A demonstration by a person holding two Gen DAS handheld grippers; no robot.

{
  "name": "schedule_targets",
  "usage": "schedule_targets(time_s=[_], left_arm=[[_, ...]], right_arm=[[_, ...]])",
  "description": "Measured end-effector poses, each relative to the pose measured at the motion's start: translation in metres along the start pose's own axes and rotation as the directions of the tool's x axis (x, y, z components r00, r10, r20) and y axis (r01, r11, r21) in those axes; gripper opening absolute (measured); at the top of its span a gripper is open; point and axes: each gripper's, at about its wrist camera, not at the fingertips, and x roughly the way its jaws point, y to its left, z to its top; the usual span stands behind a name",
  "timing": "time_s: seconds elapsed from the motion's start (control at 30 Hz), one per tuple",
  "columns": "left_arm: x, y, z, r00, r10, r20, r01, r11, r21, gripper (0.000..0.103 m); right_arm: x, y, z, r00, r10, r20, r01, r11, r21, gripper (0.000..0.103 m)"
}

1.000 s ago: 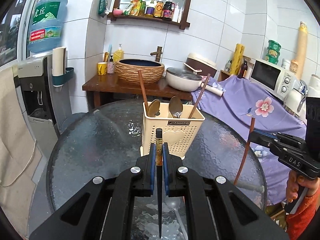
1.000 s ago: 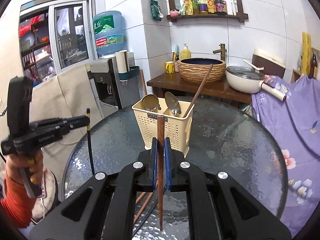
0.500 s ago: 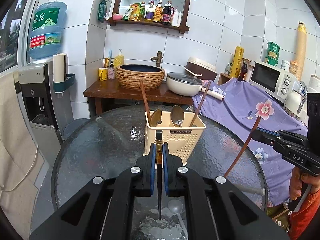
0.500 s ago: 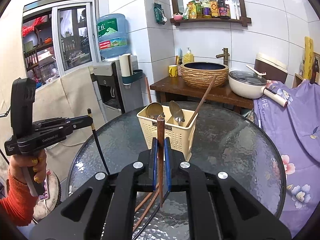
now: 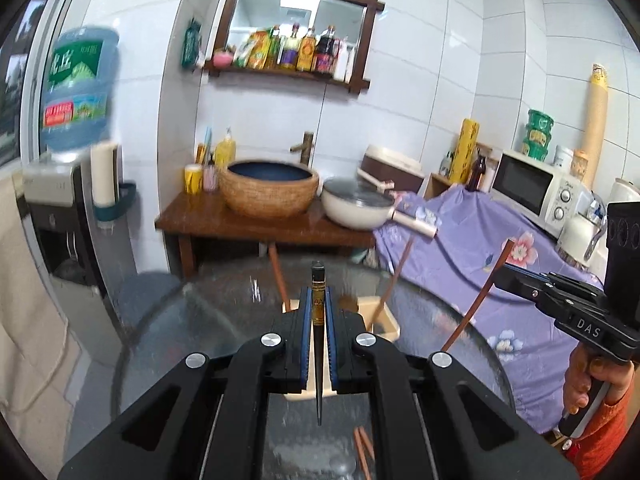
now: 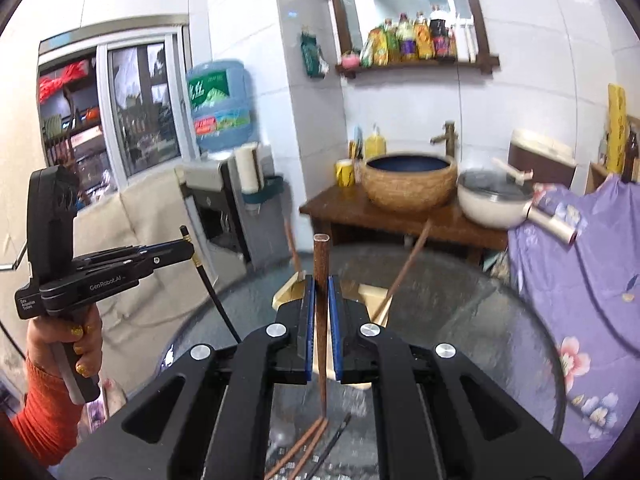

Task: Organize utensils
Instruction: 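Carry the black utensil over the basket with left gripper while right gripper carries the chopstick there, then open left gripper to drop the black utensil while right gripper drops the chopstick into basket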

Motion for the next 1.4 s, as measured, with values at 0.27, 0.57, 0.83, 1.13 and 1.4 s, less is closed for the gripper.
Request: schedule_targets(time_s=[0.27,0.57,0.83,1.13,1.4], left_arm=[[0.006,-0.005,0.071,0.996,0.023,0.082,-0.021,0.999,-0.027,0.007],[0.069,-0.001,0.048,0.998,0.057,0.025,-0.055,0.997,-0.058,0.007],[0.118,0.008,-0.008,0.992,0.070,-0.104,-0.075,0.996,-0.045,0.007],[0.128,0.008,-0.024,0.988,0.091,-0.121,-0.094,0.995,-0.023,0.007],[0.109,0.002,-0.025,0.996,0.062,-0.056,-0.064,0.997,-0.037,0.068]], right_arm=[[0.006,0.001,0.073,0.993,-0.052,0.106,0.050,0.999,0.019,0.007],[0.061,-0.008,0.043,0.988,-0.144,0.059,0.143,0.989,0.023,0.007],[0.101,-0.020,-0.003,0.990,-0.132,-0.052,0.135,0.989,0.053,0.008],[0.113,-0.028,-0.017,0.987,-0.140,-0.075,0.147,0.985,0.087,0.008],[0.104,-0.033,-0.024,0.981,-0.188,-0.042,0.191,0.977,0.091,0.037]])
